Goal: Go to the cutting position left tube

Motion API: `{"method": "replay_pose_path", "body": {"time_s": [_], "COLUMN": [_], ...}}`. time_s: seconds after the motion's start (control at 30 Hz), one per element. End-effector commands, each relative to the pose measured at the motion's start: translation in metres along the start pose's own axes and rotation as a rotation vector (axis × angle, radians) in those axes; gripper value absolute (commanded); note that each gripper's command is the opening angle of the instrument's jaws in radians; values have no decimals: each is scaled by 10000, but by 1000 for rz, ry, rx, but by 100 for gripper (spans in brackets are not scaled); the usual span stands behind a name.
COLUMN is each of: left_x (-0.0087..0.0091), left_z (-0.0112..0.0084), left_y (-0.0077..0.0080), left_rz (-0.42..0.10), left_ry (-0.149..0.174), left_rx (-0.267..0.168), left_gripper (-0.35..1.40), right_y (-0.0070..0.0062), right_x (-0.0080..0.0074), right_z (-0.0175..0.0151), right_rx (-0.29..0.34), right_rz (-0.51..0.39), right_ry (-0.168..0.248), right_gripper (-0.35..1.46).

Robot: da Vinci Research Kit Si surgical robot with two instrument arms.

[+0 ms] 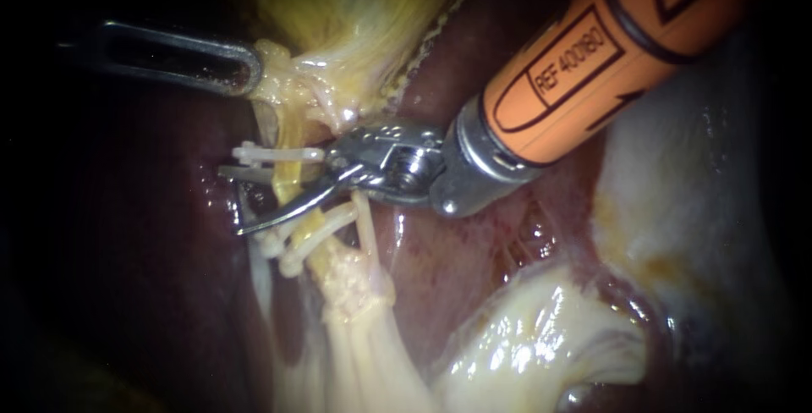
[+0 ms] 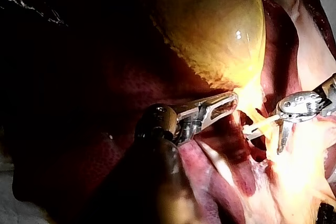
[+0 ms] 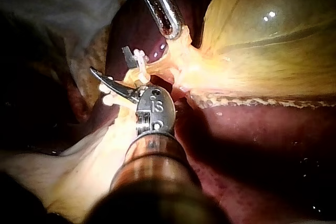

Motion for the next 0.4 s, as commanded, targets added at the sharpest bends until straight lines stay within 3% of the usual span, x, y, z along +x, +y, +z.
{"method": "replay_pose_path", "body": {"time_s": [0.03,0.4], "left_x": [0,0], "left_z": [0,0], "left_y": [0,0], "left_rz": [-1,-7], "left_ry": [0,0], "left_rx": [1,1], "left_gripper": [-35,-35], "right_y": [-2,-2], "right_x": [1,-1], "right_z": [1,1], "right_rx": [6,9], "right_rz": [10,26], "right_ry": [4,2], "right_gripper": [92,98]}}
